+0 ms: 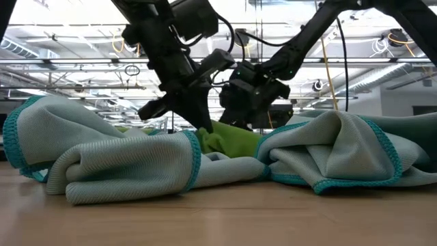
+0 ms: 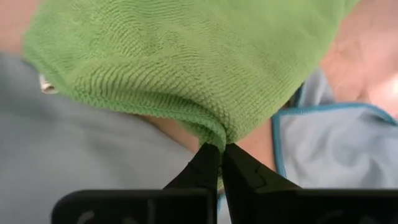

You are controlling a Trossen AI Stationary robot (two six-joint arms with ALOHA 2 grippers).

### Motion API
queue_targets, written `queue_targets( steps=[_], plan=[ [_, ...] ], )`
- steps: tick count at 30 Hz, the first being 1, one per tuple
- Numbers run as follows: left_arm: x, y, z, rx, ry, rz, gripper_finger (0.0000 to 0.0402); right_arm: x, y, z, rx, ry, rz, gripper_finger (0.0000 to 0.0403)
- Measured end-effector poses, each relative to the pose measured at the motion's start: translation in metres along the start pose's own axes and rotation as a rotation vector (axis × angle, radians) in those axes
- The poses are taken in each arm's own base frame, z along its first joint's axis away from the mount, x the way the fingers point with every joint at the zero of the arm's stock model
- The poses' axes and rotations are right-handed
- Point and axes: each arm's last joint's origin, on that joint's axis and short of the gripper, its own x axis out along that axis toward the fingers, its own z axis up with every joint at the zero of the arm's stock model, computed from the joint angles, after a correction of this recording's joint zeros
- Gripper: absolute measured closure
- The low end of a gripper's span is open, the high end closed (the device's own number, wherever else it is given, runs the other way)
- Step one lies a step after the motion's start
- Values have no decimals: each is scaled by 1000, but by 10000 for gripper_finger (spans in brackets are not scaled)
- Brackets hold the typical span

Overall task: Fold microfiber towels
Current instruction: Fold the green microfiber cloth

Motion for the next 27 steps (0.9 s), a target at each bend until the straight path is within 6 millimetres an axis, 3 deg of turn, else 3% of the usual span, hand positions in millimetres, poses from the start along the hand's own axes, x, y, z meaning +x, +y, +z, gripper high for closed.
queue_targets(
  steps=[9,16,27],
  plan=[
    [0,-5,-13,2,12,11,387,11,1,-4,-133,22,-66,110],
    [0,-3,-14,18,10,34,387,13,4,-4,-140,24,-91,110],
    [0,-3,-15,44,16,43,386,54,44,-15,-229,96,-194,110]
  ],
)
